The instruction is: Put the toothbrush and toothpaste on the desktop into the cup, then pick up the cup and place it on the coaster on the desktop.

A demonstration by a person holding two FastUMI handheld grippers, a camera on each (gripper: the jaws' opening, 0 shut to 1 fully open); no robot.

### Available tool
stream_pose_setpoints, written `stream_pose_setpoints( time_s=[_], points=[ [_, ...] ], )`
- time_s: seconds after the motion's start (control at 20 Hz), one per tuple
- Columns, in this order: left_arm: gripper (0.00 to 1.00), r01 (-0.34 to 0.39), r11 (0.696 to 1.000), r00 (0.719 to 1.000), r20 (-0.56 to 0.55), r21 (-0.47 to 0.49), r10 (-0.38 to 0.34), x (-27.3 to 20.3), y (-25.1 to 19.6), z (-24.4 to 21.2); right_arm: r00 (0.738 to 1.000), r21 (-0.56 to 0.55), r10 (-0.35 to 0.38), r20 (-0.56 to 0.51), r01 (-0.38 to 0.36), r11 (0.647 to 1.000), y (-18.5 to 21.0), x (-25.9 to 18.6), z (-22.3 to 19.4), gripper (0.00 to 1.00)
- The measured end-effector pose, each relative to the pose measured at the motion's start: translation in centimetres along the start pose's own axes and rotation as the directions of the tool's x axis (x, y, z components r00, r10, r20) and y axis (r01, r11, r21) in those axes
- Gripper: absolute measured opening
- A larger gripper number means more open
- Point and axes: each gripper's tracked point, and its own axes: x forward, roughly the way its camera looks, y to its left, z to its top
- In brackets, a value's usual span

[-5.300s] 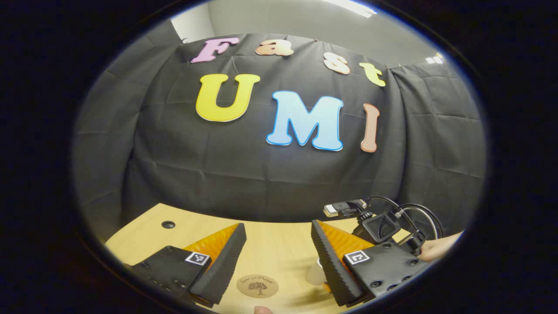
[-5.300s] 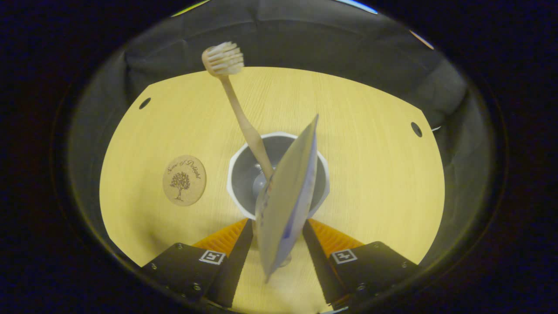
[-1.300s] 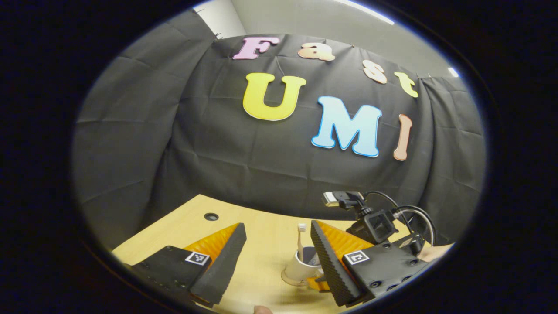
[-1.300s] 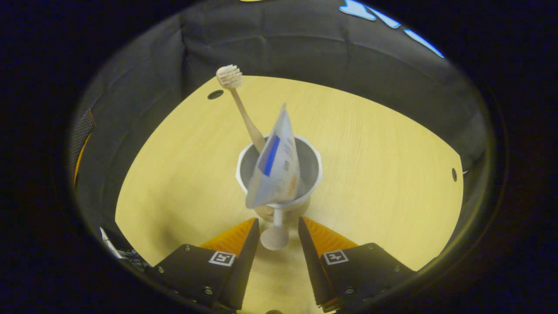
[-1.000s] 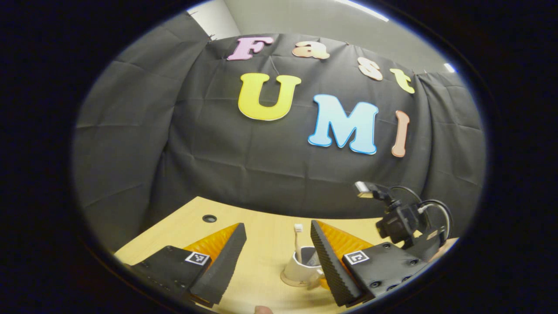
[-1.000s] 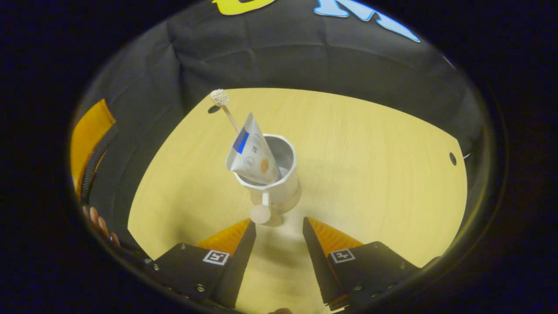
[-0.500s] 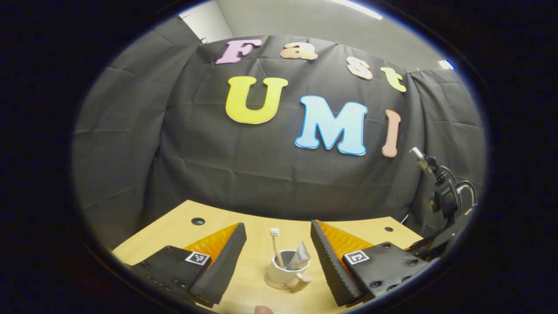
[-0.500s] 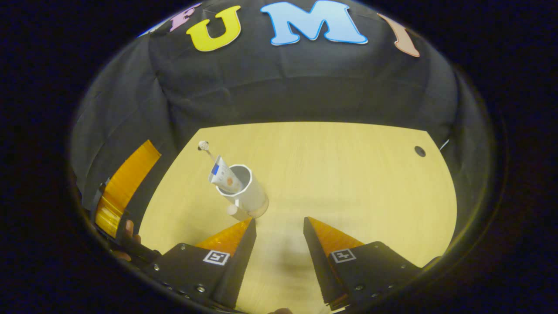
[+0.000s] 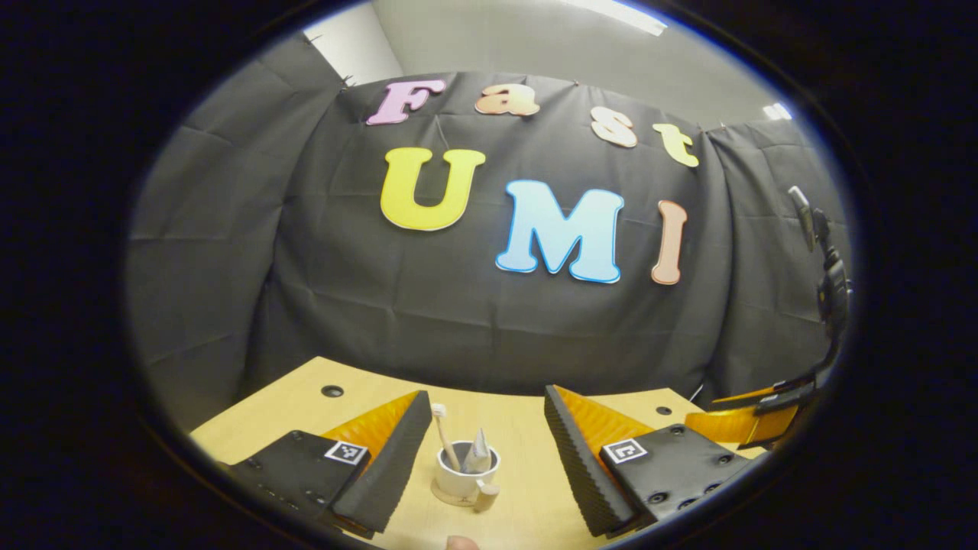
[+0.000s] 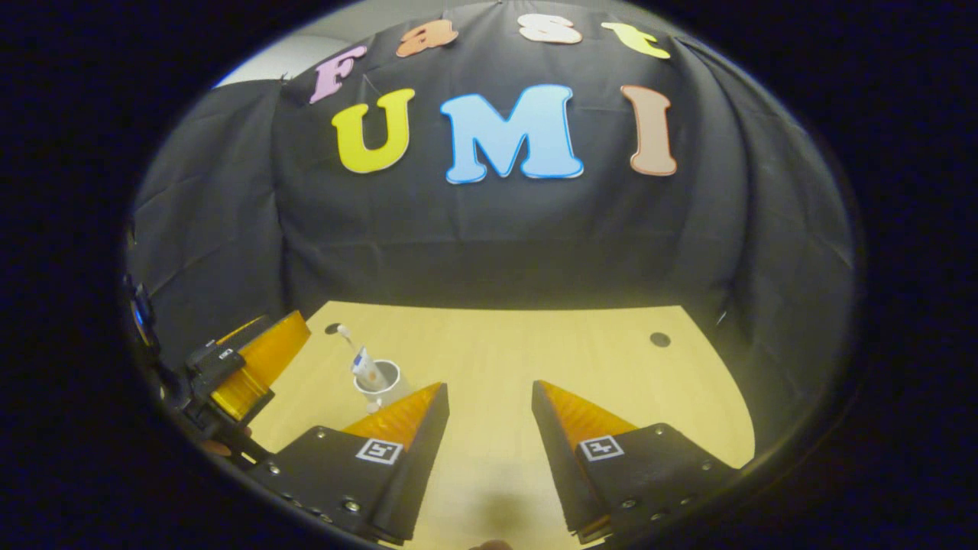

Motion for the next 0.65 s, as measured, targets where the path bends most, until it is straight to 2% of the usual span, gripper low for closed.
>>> stream_pose_setpoints(
  time_s=[0.05,0.1,0.25,0.35,0.4,0.6,0.65],
  points=[
    [0.96,-0.003,1.0,1.0,0.005,0.002,0.003,-0.3,-0.5,0.2,1.0,-0.004,-0.008,0.026,0.008,1.0,-0.6,-0.5,0.5,0.69],
    [0.99,-0.008,1.0,1.0,0.008,0.002,0.008,-0.5,-1.0,0.2,0.999,-0.008,-0.019,0.047,0.02,1.0,-1.1,-1.0,0.7,0.69],
    [0.99,-0.026,1.0,1.0,0.018,0.003,0.025,-1.6,-2.4,0.7,0.993,-0.015,-0.028,0.114,0.029,0.999,-3.0,-2.5,1.8,0.69],
    [0.99,-0.038,0.999,0.999,0.031,0.016,0.037,-2.4,-3.4,1.1,0.988,-0.02,-0.02,0.151,0.024,1.0,-3.8,-3.4,2.3,0.69],
    [0.95,-0.044,0.999,0.998,0.036,0.025,0.043,-2.7,-3.8,1.1,0.986,-0.028,-0.016,0.166,0.021,0.999,-4.2,-3.6,2.7,0.69],
    [0.99,-0.057,0.997,0.996,0.068,0.058,0.053,-3.9,-5.5,2.0,0.982,-0.052,0.019,0.186,-0.009,0.999,-4.4,-4.0,2.7,0.68],
    [0.95,-0.06,0.996,0.996,0.068,0.061,0.056,-4.1,-5.7,1.9,0.981,-0.052,0.024,0.191,-0.015,0.999,-4.4,-4.0,2.8,0.67]
  ],
)
